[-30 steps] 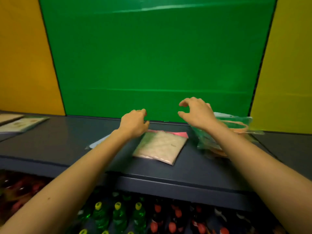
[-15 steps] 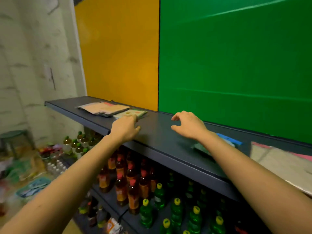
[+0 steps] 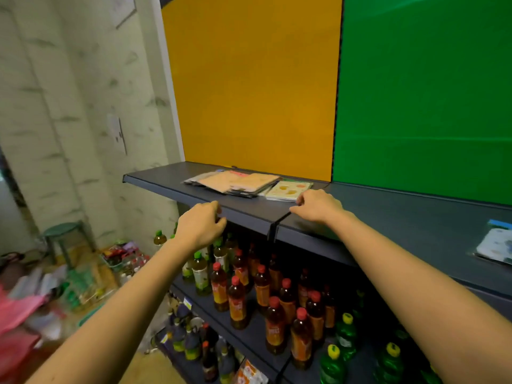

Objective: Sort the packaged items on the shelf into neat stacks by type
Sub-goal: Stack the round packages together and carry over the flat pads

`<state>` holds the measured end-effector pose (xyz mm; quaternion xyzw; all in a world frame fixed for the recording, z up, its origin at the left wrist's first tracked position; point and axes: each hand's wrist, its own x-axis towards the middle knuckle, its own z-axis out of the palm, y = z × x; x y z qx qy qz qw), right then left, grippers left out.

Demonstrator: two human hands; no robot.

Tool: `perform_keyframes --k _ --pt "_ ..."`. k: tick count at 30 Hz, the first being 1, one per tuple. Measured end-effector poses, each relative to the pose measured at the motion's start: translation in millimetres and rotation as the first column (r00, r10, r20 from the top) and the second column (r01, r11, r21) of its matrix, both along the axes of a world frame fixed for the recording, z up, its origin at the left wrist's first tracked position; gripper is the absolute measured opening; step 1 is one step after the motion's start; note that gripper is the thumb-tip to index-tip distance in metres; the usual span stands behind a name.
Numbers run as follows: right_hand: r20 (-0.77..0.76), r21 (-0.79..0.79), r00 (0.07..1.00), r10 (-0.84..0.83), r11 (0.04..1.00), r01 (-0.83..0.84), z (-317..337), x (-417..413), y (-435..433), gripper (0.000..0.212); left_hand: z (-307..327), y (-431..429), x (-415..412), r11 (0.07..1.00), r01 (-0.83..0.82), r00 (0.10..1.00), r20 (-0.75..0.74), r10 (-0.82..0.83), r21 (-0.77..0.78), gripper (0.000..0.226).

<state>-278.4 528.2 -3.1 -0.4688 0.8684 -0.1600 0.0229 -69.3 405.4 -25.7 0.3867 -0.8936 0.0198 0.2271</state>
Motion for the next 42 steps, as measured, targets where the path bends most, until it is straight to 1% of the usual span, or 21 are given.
perform_keyframes --k 3,7,10,11,13,15,18,20,22,25,26,27,28,29,31,33,34,36,37,39,42 --pt "0.08 0.007 0.997 -0.02 1.0 0.02 4.1 4.2 -38.7 0.036 -3.8 -32.8 9.6 1.0 0.007 1.0 -0.02 -0.007 -0.005 0.025" --pt "0.121 -0.024 0.992 -0.025 0.999 0.028 0.8 11.2 -97.7 0.05 -10.3 -80.2 8.8 1.0 0.014 1.0 -0.01 -0.014 0.005 0.028" --pt "0.163 -0.056 0.985 -0.059 0.996 0.069 -0.7 8.1 -140.4 0.042 -11.6 -118.7 -0.8 1.0 0.014 1.0 -0.005 -0.014 0.014 0.033" --pt "0.181 -0.074 0.98 -0.083 0.992 0.098 -1.3 3.6 -156.2 0.051 -11.6 -133.1 -4.9 1.0 0.016 1.0 -0.005 -0.016 0.011 0.034" --pt "0.218 -0.086 0.96 -0.177 0.976 0.2 -0.2 -4.6 -184.7 0.082 -11.0 -162.6 -13.3 1.0 0.022 1.0 -0.01 -0.022 -0.005 0.033" --pt "0.258 -0.06 0.932 -0.254 0.959 0.278 3.4 -10.8 -209.9 0.099 -7.5 -189.8 -21.7 1.0 0.025 1.0 -0.006 -0.025 -0.011 0.033" --pt "0.251 0.041 0.908 -0.335 0.941 0.336 8.8 -20.3 -240.8 0.112 -2.0 -227.3 -34.4 0.998 0.041 0.999 0.018 -0.04 -0.039 0.032" --pt "0.21 0.104 0.901 -0.379 0.925 0.365 9.0 -27.9 -258.7 0.117 -0.1 -252.6 -41.1 0.997 0.049 0.998 -0.027 -0.05 -0.054 0.035" --pt "0.193 0.137 0.889 -0.415 0.909 0.394 9.3 -35.4 -272.0 0.12 -0.9 -274.7 -47.1 0.999 0.042 0.995 -0.094 -0.045 -0.029 0.04" --pt "0.278 0.177 0.86 -0.428 0.903 0.392 11.2 -50.9 -282.8 0.128 -3.0 -296.0 -60.3 1.0 0.027 0.994 -0.109 -0.026 0.01 0.046" --pt "0.315 0.194 0.854 -0.413 0.909 0.368 12.2 -55.7 -283.7 0.124 -3.0 -301.1 -65.6 0.999 0.03 0.994 -0.105 -0.028 0.022 0.048" --pt "0.346 0.207 0.85 -0.398 0.916 0.344 13.4 -59.4 -283.2 0.114 -2.5 -306.1 -71.3 0.999 0.033 0.995 -0.097 -0.029 0.035 0.051" --pt "0.384 0.202 0.838 -0.388 0.921 0.334 14.7 -62.8 -281.7 0.103 -1.8 -311.0 -77.4 0.998 0.041 0.996 -0.082 -0.036 0.051 0.056" --pt "0.413 0.178 0.825 -0.385 0.923 0.342 15.6 -65.7 -279.6 0.098 -0.6 -314.9 -83.2 0.996 0.049 0.997 -0.061 -0.044 0.072 0.06" --pt "0.444 0.094 0.804 -0.395 0.913 0.396 16.6 -72.4 -276.5 0.102 3.4 -321.9 -94.3 0.991 0.07 0.998 0.001 -0.071 0.112 0.069" --pt "0.454 0.0 0.788 -0.415 0.885 0.466 18.6 -74.0 -275.0 0.105 9.2 -326.3 -105.2 0.985 0.083 0.99 0.104 -0.099 0.149 0.076" --pt "0.462 -0.03 0.777 -0.428 0.868 0.496 20.5 -73.6 -274.4 0.101 12.8 -328.2 -110.8 0.98 0.082 0.98 0.165 -0.112 0.181 0.082" --pt "0.465 -0.102 0.758 -0.458 0.822 0.56 24.2 -73.7 -272.4 0.088 20.4 -331.8 -121.8 0.962 0.066 0.948 0.284 -0.143 0.265 0.103" --pt "0.463 -0.125 0.744 -0.481 0.796 0.593 25.9 -71.0 -270.8 0.084 24.0 -333.4 -126.3 0.951 0.071 0.931 0.321 -0.171 0.302 0.109" --pt "0.476 -0.159 0.722 -0.501 0.759 0.631 26.9 -64.6 -269.1 0.08 29.6 -337.7 -133.3 0.924 0.121 0.908 0.336 -0.251 0.363 0.11" --pt "0.479 -0.201 0.703 -0.526 0.714 0.671 23.3 -53.9 -270.1 0.078 32.9 -340.5 -135.1 0.881 0.175 0.891 0.311 -0.332 0.439 0.107"
